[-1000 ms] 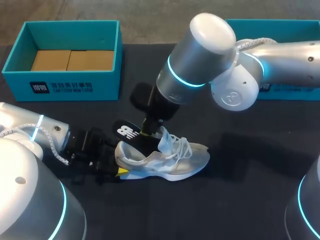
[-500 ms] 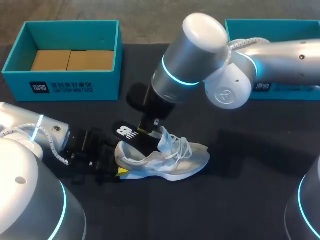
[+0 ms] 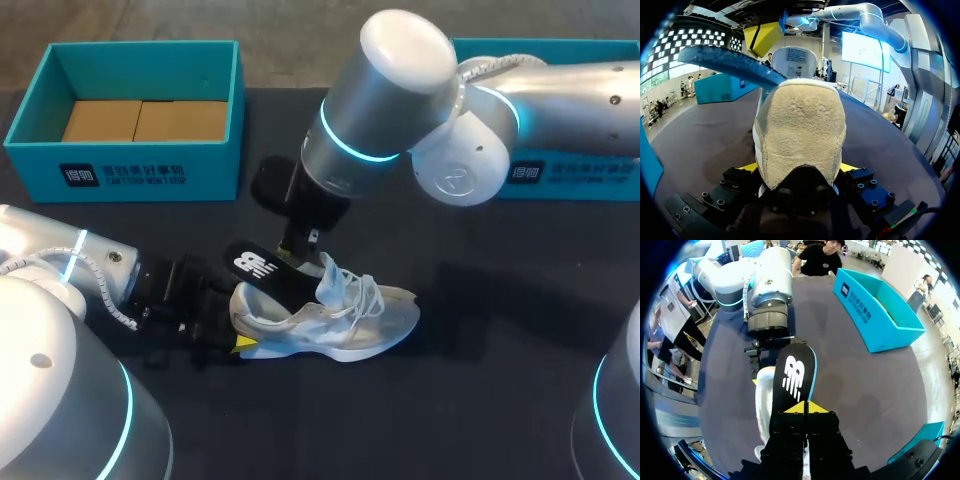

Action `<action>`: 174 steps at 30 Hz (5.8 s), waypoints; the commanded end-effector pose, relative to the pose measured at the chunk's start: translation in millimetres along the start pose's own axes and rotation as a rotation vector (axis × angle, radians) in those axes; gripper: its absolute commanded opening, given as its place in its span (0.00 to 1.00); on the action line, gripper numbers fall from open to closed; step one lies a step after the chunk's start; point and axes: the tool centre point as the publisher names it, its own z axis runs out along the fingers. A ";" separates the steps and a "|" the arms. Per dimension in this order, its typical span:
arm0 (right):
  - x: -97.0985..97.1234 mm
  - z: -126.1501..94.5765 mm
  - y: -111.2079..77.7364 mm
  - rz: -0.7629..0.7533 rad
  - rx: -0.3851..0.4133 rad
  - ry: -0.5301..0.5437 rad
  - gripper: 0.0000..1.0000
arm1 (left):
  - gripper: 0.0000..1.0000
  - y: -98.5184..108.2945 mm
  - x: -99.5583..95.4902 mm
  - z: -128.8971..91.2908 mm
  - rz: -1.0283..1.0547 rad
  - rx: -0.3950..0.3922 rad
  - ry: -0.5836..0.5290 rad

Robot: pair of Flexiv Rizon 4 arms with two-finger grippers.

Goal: Take the shoe out of the shoebox, open the shoe tongue, remove and reinsert the insole, then place the shoe into the shoebox

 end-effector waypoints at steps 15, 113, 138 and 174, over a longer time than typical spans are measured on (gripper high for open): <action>10.1 -57.3 -12.1 0.069 -0.061 0.073 0.00 | 0.00 1.9 -1.3 2.6 0.000 -0.003 0.000; 14.5 34.6 -0.1 -0.014 -0.110 0.557 0.47 | 0.00 1.9 -1.3 2.6 0.000 -0.003 0.000; 23.9 45.7 -1.1 -0.003 -0.116 0.586 0.00 | 0.00 1.9 -1.3 2.6 0.000 -0.003 0.000; -10.9 -22.3 56.4 0.009 -0.335 0.453 0.00 | 0.00 1.9 -1.3 2.6 0.000 -0.003 0.000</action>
